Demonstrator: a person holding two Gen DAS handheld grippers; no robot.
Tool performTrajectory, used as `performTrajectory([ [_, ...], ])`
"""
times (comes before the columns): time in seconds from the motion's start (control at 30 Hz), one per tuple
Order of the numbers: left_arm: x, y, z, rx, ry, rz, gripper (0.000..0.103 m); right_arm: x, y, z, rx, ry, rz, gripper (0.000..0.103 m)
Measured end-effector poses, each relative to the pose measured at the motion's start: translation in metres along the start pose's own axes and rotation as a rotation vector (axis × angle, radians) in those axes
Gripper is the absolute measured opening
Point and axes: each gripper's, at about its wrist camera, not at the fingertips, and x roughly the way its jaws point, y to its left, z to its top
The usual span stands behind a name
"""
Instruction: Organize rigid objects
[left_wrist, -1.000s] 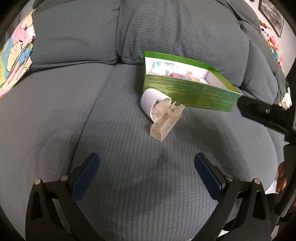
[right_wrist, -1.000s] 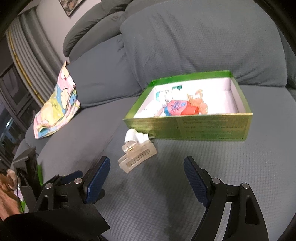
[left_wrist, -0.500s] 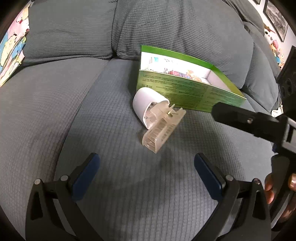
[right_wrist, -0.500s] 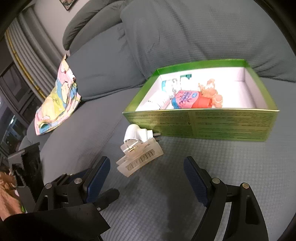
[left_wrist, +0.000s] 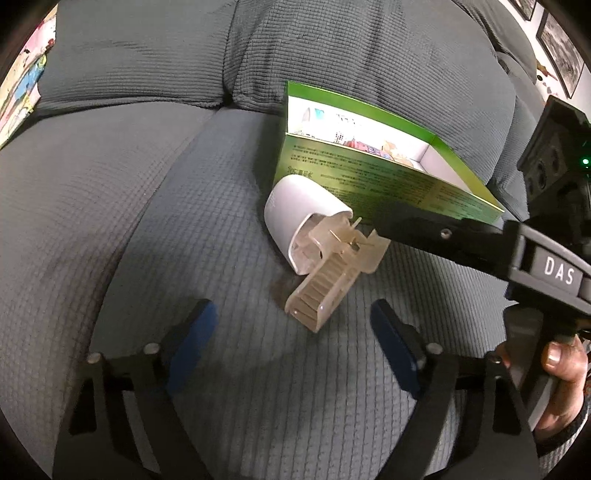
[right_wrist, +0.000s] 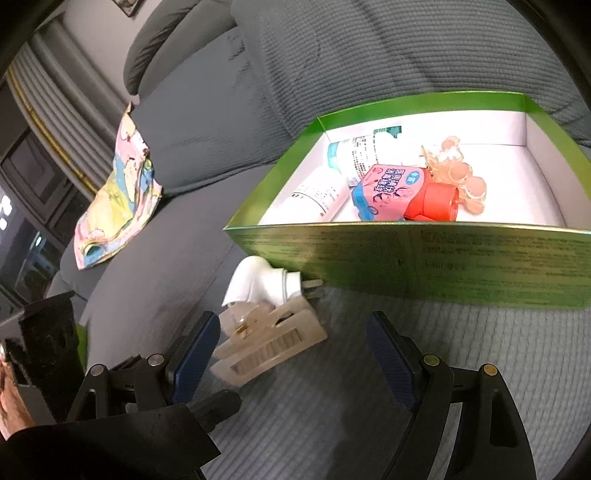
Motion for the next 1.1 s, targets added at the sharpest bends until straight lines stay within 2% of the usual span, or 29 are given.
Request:
performTrajectory([
  [0.27,0.009,-0.009,0.004,0.024,0.015,0.013,0.08,0.017,-0.007,0.005,0.0,0.021,0.022,0.083],
  [0.33,0.011,-0.007,0.005,0.021,0.015,0.012,0.075,0.021,-0.009,0.005,0.001,0.029,0.025,0.083],
  [0.37,0.012,-0.007,0.006,0.019,0.016,0.014,0.066,0.023,-0.009,0.005,0.0,0.034,0.031,0.083],
  [0.53,0.014,-0.009,0.006,0.03,0.015,0.032,0.064,0.028,-0.005,0.002,-0.031,0.056,0.036,0.083],
  [0.57,0.013,-0.009,0.006,0.03,0.015,0.034,0.06,0.028,-0.005,0.002,-0.036,0.057,0.035,0.082],
  [0.6,0.012,-0.006,0.004,0.03,0.016,0.033,0.055,0.028,-0.004,0.001,-0.04,0.06,0.037,0.081],
  [0.7,0.012,-0.008,0.003,0.051,0.021,0.026,0.047,0.026,-0.004,0.0,-0.036,0.066,0.062,0.07],
  [0.83,0.013,-0.012,0.001,0.077,0.03,0.024,0.042,0.021,0.002,-0.004,-0.055,0.052,0.064,0.056],
  [0.9,0.012,-0.012,0.001,0.078,0.036,0.006,0.038,0.018,0.006,-0.007,-0.065,0.048,0.058,0.056],
  [1.1,0.009,-0.013,-0.004,0.084,0.048,-0.018,0.038,0.009,0.008,-0.016,-0.062,0.035,0.049,0.056],
])
